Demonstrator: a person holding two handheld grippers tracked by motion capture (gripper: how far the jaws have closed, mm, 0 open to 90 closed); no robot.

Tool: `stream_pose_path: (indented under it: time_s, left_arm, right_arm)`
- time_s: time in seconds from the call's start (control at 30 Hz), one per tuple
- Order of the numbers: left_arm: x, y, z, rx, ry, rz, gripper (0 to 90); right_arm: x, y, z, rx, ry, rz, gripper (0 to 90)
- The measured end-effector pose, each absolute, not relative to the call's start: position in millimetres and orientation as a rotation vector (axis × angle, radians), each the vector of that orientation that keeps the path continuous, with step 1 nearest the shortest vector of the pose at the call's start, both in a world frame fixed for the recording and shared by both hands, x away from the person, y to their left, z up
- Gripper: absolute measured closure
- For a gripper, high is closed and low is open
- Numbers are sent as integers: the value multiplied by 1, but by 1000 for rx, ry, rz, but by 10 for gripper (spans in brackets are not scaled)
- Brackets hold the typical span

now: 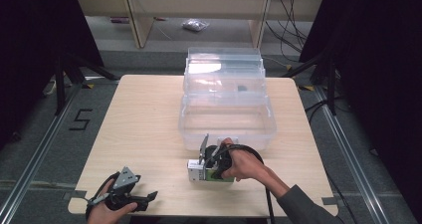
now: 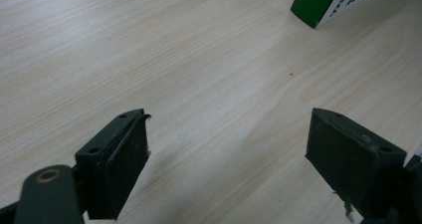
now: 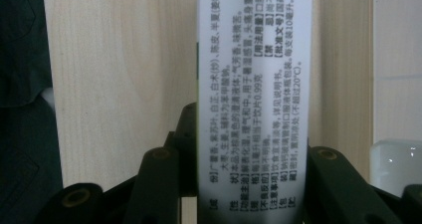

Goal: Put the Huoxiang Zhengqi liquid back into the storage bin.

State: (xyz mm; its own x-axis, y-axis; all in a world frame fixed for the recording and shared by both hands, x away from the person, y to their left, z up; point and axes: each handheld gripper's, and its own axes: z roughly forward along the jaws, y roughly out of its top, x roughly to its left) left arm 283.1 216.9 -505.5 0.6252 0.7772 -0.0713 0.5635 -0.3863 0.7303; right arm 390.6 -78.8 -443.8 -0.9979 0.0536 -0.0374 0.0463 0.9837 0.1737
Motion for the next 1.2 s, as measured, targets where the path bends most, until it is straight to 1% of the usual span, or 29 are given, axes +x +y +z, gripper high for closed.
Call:
stream_pose_path:
  time_s: [0.13,0.2,0.33,0.47,0.53,0.7,0.8,0.93,1.2]
  left_arm:
    - [283,217,-506,2099,1048,365,160]
    - [284,218,-505,2118,1044,353,160]
    - [283,217,-506,2094,1052,360,160]
    - [283,217,-505,2100,1046,352,160]
    - [283,216,-506,2077,1052,353,160]
    - [283,217,-505,2095,1047,347,160]
    - [284,216,-506,2076,1053,347,160]
    - [284,217,-507,2088,1042,351,160]
    - [284,216,-506,2088,1050,351,160]
  right_arm:
    - [387,-79,-442,139,3082,247,649]
    - [388,-80,-443,90,3084,273,649]
    - [388,-82,-435,63,3070,319,650]
    - [384,-85,-429,129,3074,282,650]
    - [385,-86,-428,102,3076,298,650]
    - [386,-92,-417,123,3088,313,650]
    - [386,-96,-412,134,3087,314,650]
    - [387,-98,-407,90,3067,324,650]
    - [386,-105,-391,157,3078,324,651]
